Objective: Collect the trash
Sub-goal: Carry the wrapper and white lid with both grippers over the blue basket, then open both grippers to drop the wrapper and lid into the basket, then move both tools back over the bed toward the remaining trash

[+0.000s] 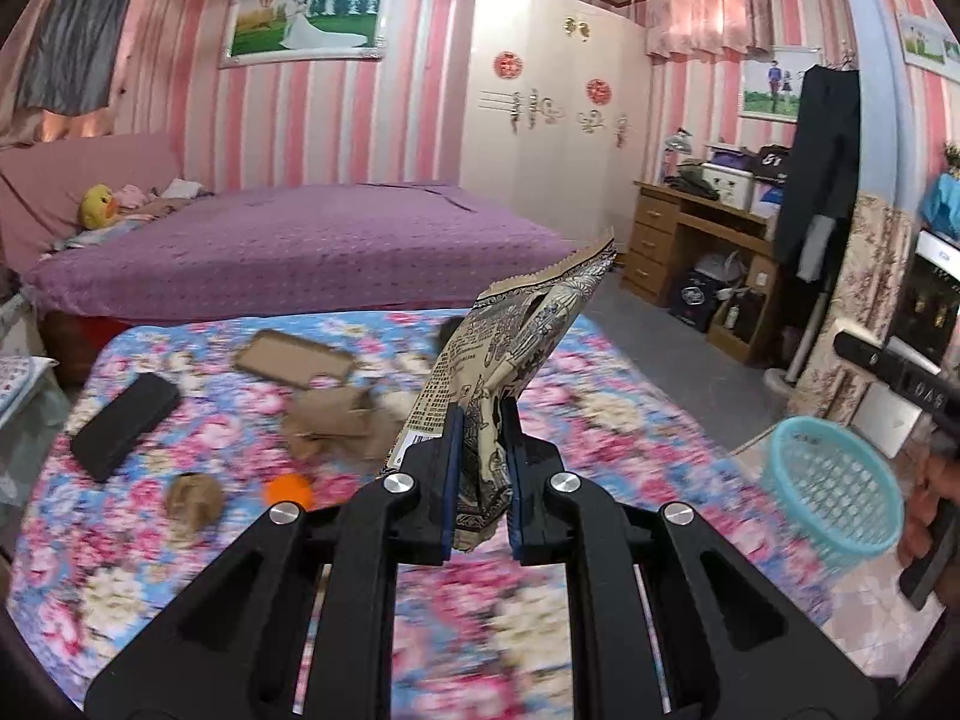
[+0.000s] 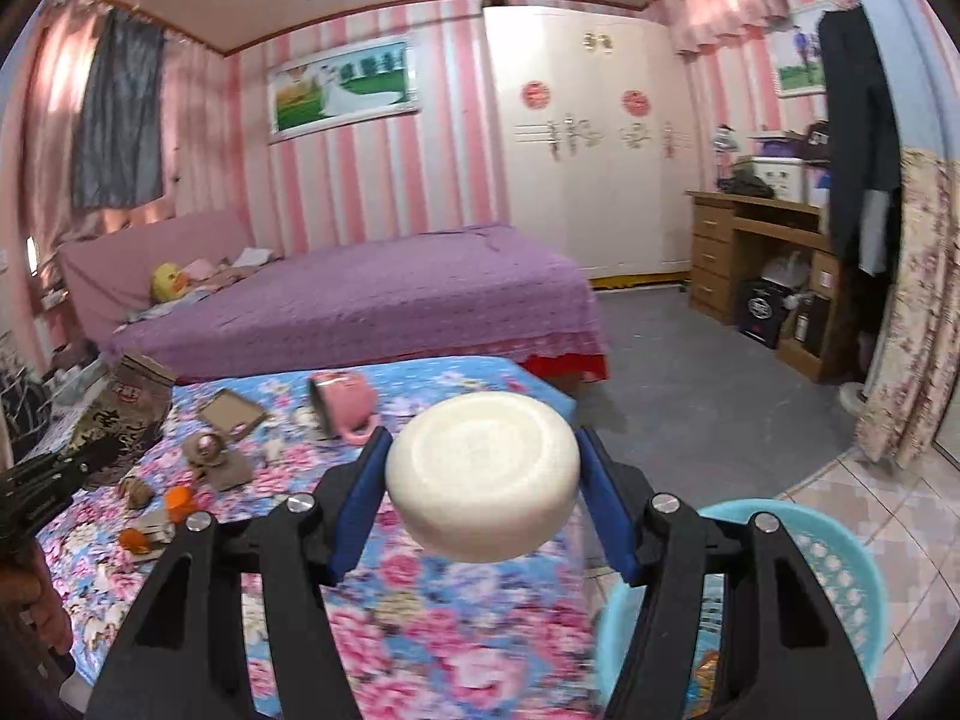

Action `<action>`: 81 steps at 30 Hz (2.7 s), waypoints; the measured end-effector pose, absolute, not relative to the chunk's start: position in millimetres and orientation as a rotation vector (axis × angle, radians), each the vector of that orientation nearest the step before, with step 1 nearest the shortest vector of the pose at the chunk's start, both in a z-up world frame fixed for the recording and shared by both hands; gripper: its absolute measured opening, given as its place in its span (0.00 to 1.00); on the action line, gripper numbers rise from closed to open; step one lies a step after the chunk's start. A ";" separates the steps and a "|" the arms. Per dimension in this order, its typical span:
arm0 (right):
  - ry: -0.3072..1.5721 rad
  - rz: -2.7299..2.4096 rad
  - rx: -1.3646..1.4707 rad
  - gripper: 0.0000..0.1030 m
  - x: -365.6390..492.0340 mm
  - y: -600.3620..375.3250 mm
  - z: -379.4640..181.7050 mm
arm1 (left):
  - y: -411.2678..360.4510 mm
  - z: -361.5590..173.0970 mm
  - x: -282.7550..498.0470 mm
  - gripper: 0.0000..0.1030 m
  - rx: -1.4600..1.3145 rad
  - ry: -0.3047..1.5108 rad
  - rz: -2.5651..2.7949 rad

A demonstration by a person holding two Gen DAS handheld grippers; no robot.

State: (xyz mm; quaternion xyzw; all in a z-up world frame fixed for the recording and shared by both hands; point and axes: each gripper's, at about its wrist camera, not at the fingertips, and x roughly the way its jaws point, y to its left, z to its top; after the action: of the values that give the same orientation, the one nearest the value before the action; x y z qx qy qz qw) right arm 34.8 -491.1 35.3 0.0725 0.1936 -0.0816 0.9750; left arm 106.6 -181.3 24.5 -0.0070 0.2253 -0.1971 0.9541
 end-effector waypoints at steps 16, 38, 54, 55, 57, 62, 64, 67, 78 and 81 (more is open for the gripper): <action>0.356 -0.282 0.223 0.59 -2.5 -559.9 35.8 | -332.3 49.2 80.5 0.11 0.063 0.436 -0.595; 0.361 -0.345 0.272 0.59 -25.0 -597.9 29.5 | -414.3 37.3 66.3 0.11 0.124 0.473 -0.702; 0.331 -0.452 0.303 0.75 -37.8 -616.7 25.0 | -439.6 32.0 60.4 0.11 0.146 0.477 -0.749; 0.318 -0.461 0.310 0.75 -40.5 -618.1 26.0 | -441.3 31.1 60.4 0.11 0.145 0.480 -0.753; 0.297 -0.479 0.320 0.75 -46.5 -620.7 28.0 | -445.9 29.4 60.6 0.11 0.145 0.487 -0.760; 0.267 -0.516 0.343 0.75 -55.4 -628.3 28.9 | -462.5 24.6 53.7 0.20 0.136 0.512 -0.835; 0.255 -0.536 0.356 0.75 -58.9 -632.1 27.6 | -468.0 25.5 45.8 0.75 0.142 0.489 -0.857; 0.248 -0.538 0.384 0.75 -61.2 -637.5 26.1 | -467.8 32.0 40.8 0.87 0.125 0.451 -0.850; 0.263 -0.434 0.340 0.75 -35.2 -601.7 31.6 | -394.7 37.6 70.5 0.87 0.093 0.460 -0.689; 0.280 -0.381 0.312 0.75 -20.2 -579.0 32.8 | -355.2 36.9 75.6 0.87 0.089 0.451 -0.623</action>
State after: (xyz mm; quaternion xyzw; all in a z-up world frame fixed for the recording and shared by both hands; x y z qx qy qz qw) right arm -20.2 -579.0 32.8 0.1541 0.1383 -0.1879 0.9601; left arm 75.6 -355.2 36.9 0.0436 0.2198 -0.3038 0.9260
